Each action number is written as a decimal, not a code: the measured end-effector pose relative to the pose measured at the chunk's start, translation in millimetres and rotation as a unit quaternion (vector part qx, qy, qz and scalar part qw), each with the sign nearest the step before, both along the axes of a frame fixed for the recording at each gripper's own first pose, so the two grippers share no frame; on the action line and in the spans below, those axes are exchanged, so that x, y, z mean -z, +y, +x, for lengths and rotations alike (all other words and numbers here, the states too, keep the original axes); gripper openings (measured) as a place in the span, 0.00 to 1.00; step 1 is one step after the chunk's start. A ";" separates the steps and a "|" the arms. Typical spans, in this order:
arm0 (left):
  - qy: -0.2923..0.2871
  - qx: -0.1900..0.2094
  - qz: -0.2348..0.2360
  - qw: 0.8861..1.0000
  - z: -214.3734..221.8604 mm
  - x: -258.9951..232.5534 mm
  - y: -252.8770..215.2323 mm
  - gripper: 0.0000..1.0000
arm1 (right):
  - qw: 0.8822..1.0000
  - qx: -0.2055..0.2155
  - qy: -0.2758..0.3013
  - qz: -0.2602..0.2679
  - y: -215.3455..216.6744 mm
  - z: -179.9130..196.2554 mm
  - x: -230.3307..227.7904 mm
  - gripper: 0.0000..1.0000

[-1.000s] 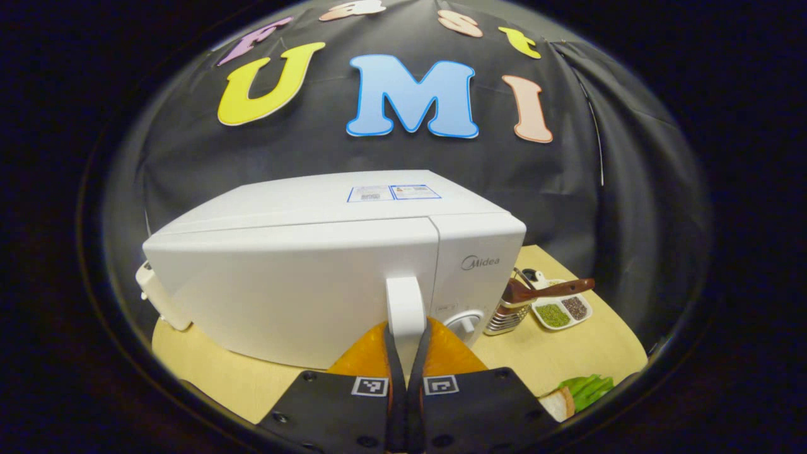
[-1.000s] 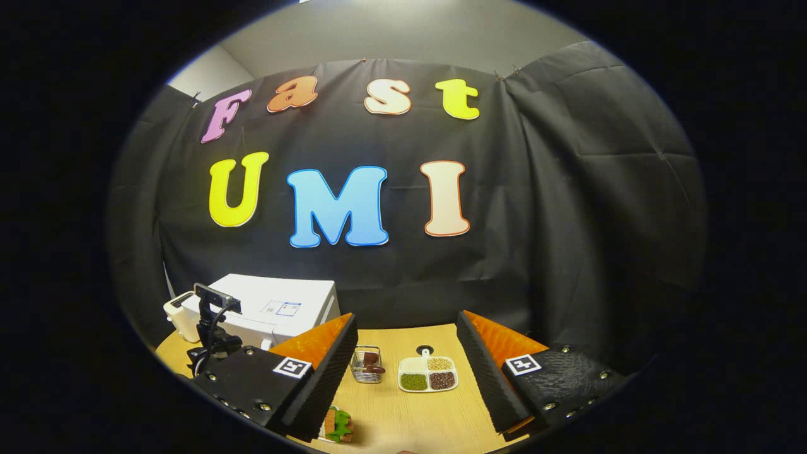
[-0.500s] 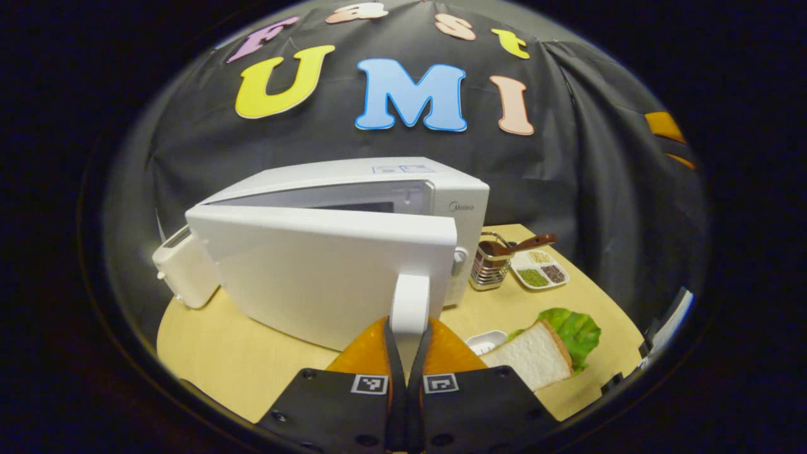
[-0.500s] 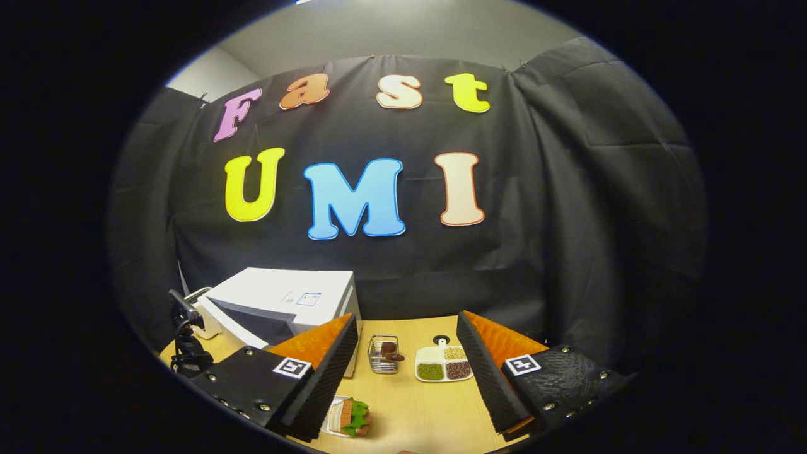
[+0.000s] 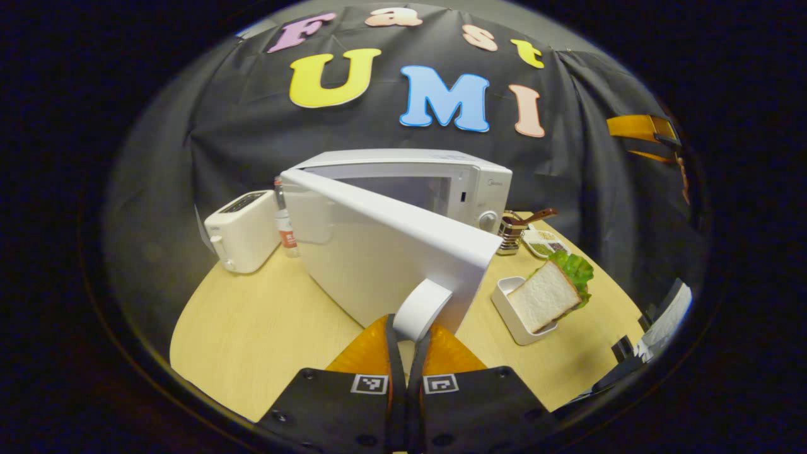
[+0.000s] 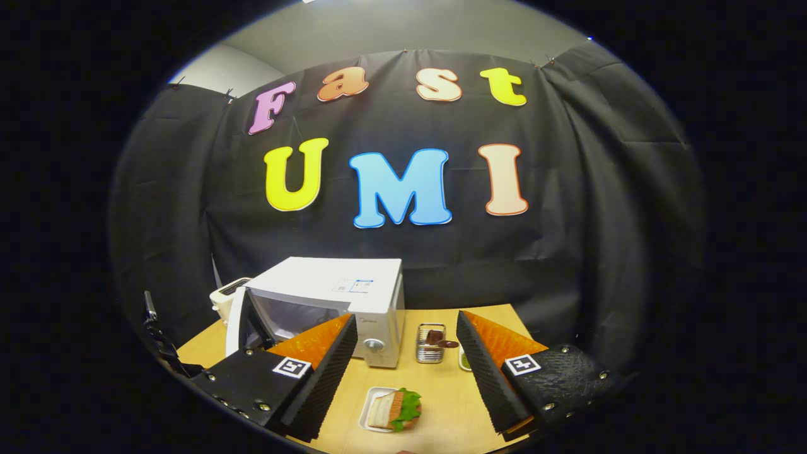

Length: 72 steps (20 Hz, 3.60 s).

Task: Open the microwave oven with the left hand, put the food in, and close the microwave oven.

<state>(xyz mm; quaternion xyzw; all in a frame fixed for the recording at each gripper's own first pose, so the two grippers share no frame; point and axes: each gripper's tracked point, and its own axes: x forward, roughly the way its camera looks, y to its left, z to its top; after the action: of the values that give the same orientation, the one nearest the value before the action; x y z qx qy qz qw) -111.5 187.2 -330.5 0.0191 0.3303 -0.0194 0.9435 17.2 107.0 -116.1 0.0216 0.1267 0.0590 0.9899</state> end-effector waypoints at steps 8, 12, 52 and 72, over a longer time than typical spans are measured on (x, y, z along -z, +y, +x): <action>0.001 0.027 0.024 0.999 -43.1 -12.2 93.2 0.06 | 0.999 -0.004 0.044 0.020 30.5 -1.3 47.3 0.96; 0.004 0.020 0.026 0.999 -51.9 -17.4 142.5 0.06 | 0.996 0.033 0.081 0.011 11.1 -0.4 83.4 0.96; -0.270 -0.081 0.028 0.959 14.8 -305.1 -3.4 0.96 | 0.897 -0.016 0.372 0.238 18.0 -25.4 237.1 0.19; -0.308 -0.042 -0.015 0.950 36.0 -350.4 90.8 0.97 | 0.778 0.033 0.257 0.572 216.1 94.0 173.6 0.19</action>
<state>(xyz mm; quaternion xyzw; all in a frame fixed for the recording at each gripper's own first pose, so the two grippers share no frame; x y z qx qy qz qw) -75.5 278.1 19.8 -0.0037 0.0234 0.0226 0.9995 111.2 323.1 -289.7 0.6024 0.3186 0.0799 0.7274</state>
